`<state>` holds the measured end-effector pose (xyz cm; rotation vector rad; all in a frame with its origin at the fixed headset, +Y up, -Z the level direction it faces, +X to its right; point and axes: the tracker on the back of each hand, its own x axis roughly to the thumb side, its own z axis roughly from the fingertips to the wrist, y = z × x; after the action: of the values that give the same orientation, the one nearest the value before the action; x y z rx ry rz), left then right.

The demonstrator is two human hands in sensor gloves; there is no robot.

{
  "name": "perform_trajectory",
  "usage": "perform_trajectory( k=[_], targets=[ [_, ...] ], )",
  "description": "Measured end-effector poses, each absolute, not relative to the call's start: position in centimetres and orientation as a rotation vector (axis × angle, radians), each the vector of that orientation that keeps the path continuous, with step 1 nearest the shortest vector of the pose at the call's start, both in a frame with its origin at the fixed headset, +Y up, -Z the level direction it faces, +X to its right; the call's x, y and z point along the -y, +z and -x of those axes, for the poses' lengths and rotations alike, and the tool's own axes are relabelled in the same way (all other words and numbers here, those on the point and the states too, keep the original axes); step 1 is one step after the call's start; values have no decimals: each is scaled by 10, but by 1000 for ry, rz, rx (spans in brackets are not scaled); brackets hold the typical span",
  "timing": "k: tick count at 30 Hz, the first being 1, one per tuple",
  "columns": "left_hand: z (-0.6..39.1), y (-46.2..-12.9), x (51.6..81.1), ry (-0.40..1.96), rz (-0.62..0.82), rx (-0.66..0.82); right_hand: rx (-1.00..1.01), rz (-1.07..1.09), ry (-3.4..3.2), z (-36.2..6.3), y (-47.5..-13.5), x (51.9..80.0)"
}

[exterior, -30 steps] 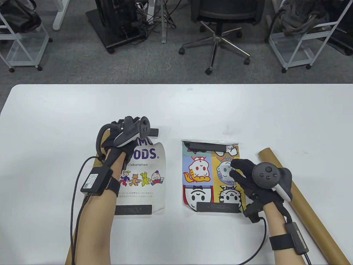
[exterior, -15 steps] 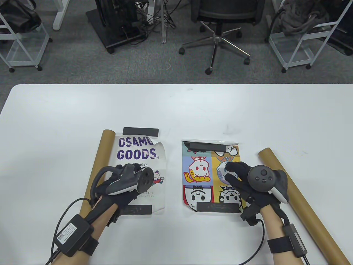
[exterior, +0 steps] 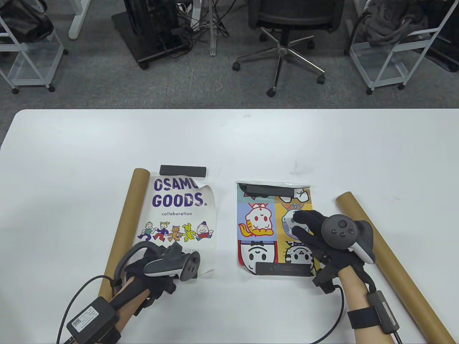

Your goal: Roll up posters and store in mailing tubes

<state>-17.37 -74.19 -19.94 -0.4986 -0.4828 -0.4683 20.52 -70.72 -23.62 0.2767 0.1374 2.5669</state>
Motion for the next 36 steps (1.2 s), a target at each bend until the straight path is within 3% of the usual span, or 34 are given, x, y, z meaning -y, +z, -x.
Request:
perform_trajectory(
  k=[15,30,36],
  targets=[
    [173,-200,742,-472,457,529,-139,-267,2551,-207,-237,707],
    [190,-193,685,-410,362,482,-146,-265,2537,-209,-237,707],
    [183,-189,691,-439,380,506,-151,-263,2538,-209,-237,707]
  ],
)
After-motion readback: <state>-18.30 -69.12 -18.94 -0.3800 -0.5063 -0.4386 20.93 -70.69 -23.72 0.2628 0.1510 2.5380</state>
